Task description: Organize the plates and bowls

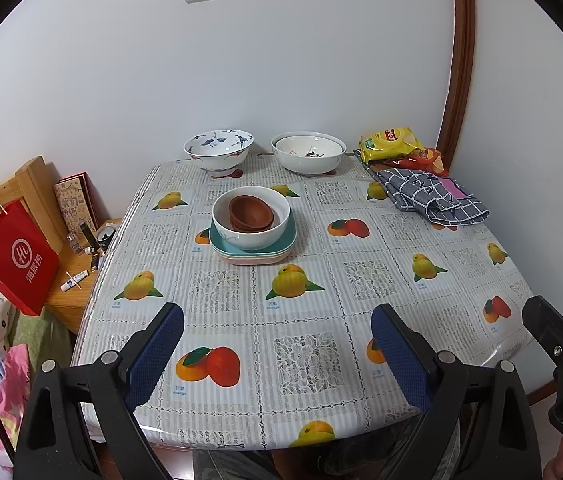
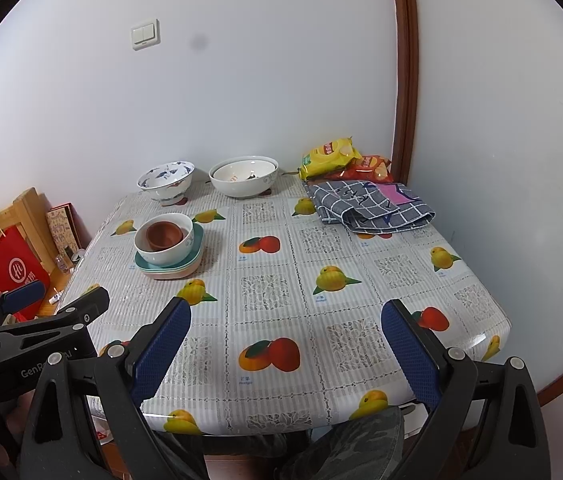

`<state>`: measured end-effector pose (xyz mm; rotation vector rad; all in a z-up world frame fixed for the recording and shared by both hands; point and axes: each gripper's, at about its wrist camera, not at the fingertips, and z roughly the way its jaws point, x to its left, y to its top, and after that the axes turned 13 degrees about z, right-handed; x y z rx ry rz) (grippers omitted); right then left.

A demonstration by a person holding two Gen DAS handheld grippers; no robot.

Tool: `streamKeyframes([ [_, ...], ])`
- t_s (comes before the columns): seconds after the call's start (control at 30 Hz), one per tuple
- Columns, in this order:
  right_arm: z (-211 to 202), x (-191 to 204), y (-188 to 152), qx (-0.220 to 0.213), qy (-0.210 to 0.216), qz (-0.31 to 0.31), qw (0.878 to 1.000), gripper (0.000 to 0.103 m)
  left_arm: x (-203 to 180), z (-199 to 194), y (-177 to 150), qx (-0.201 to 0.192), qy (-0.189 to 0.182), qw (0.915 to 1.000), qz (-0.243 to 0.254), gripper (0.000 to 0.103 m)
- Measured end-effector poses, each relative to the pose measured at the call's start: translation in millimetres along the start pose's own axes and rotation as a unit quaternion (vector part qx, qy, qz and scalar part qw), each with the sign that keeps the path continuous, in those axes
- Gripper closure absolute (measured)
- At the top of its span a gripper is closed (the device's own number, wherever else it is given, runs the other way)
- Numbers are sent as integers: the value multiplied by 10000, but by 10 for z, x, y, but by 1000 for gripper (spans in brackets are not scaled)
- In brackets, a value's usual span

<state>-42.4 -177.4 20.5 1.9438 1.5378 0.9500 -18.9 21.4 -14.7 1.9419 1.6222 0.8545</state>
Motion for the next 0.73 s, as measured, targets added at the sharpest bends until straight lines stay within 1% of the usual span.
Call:
streamKeyframes([
  [0.47,3,-20,24,-42,9,33,10000,8,13,4,31,-31,0,10000,31,8],
  [0.73,40,-25,12,-78,85,99,9999,8,26,114,56,-40,30,10000,69,8],
])
